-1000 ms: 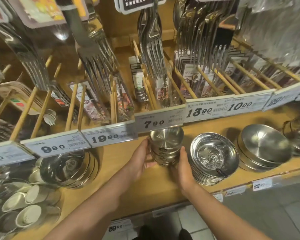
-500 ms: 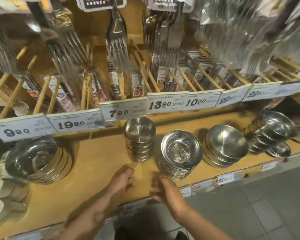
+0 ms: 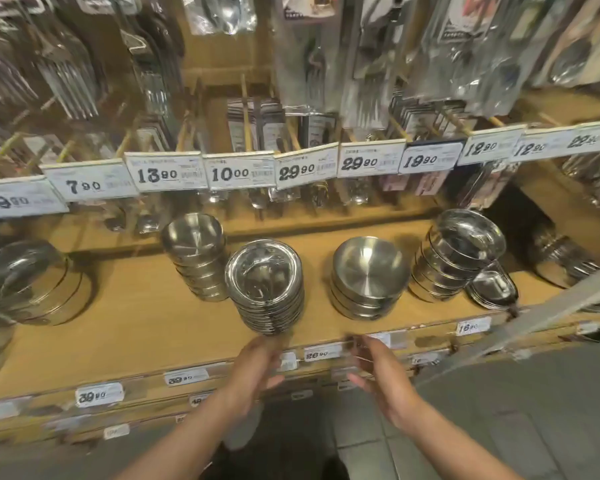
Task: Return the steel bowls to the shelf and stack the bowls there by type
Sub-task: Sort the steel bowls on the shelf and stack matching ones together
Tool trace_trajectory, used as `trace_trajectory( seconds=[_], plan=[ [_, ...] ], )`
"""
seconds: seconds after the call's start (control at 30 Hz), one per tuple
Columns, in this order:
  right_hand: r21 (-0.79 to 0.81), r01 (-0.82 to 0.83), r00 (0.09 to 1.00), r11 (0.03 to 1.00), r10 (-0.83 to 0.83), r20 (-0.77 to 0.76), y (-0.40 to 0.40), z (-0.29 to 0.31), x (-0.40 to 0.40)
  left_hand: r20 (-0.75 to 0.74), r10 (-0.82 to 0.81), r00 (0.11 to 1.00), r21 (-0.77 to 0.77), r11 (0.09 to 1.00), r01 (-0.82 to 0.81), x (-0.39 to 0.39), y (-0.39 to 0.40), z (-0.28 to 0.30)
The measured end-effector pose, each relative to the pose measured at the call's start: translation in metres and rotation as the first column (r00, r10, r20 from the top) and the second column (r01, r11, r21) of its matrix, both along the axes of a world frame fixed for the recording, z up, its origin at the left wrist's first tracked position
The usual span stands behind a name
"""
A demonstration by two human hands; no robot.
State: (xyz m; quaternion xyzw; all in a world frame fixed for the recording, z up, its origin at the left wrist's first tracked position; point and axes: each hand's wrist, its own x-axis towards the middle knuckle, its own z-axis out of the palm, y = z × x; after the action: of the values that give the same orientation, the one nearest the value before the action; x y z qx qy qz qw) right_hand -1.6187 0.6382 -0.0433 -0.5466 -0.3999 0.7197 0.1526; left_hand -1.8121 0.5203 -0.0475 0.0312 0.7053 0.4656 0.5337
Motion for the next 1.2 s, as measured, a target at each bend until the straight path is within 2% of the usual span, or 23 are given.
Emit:
trace_trajectory(
  seconds=[0.13,0.33,0.47,0.57,0.73,0.97,1.2],
  plan=[
    [0.053,0.054,0.998,0.997,-0.053,-0.029,0.05,0.003,0.037,0.011,-0.019,1.0,0.081,0.997,0.018,0.037,0.041,0.014],
    [0.119,0.074,0.997,0.99,-0.07,-0.037,0.115,0.012,0.04,0.032,0.001,0.999,0.158,0.987,-0.006,0.048,0.113,0.034],
    [0.156,0.049,0.996,0.986,-0.038,-0.075,0.141,0.003,0.029,0.119,0.05,0.992,0.212,0.974,-0.075,0.046,0.149,0.021],
    [0.115,0.031,0.994,0.993,-0.019,-0.107,0.152,-0.007,0.018,0.149,0.071,0.986,0.192,0.976,-0.099,0.042,0.166,0.003],
    [0.024,0.037,0.983,0.999,-0.032,-0.18,0.156,-0.017,0.0,0.1,0.096,0.99,0.171,0.979,-0.112,0.036,0.172,-0.006],
    [0.092,-0.027,0.987,0.995,0.042,-0.157,0.134,-0.005,0.023,0.11,0.085,0.99,0.177,0.979,-0.104,0.057,0.148,0.013],
    [0.12,0.007,0.988,0.993,0.011,-0.152,0.093,0.02,0.058,0.129,0.036,0.991,0.124,0.991,-0.052,0.081,0.112,0.035]
  ],
)
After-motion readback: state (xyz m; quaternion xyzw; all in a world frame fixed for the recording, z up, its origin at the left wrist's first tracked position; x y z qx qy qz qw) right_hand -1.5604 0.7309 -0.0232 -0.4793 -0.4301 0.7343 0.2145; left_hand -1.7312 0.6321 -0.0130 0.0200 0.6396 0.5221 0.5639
